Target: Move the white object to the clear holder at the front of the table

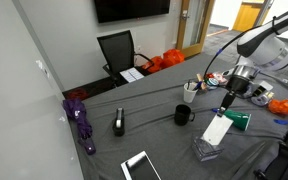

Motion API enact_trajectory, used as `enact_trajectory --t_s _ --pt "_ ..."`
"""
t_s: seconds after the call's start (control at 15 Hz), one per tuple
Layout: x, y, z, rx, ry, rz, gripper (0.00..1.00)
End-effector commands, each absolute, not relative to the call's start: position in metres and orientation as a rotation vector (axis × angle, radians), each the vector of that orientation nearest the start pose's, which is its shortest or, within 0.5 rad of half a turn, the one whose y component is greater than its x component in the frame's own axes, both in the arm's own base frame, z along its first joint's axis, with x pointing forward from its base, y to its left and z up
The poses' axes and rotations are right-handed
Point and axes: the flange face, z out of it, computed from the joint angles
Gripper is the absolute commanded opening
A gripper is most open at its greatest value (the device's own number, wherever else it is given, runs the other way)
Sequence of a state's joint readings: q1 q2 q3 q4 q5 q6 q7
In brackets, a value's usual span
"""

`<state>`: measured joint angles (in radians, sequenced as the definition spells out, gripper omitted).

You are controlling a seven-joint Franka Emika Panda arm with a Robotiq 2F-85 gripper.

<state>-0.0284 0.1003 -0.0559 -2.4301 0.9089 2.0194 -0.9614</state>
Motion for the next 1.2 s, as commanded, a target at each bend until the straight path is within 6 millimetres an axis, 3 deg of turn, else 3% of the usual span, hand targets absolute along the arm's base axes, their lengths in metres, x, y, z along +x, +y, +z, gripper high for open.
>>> enact_trajectory --t_s 0.0,0.8,0.87,0.93,1.13 --pt "0.45 0.014 0.236 -2.296 -0.268 0.068 0.02" --pt "0.447 0.023 0.21 -2.333 -0.255 0.081 0.02" --pt "0.446 0.023 0.21 -2.336 -0.252 0.092 0.34" --pt "0.445 0.022 0.211 -2.336 -0.26 0.096 0.35" --pt "0.432 0.013 0.225 -2.304 -0.31 0.098 0.56"
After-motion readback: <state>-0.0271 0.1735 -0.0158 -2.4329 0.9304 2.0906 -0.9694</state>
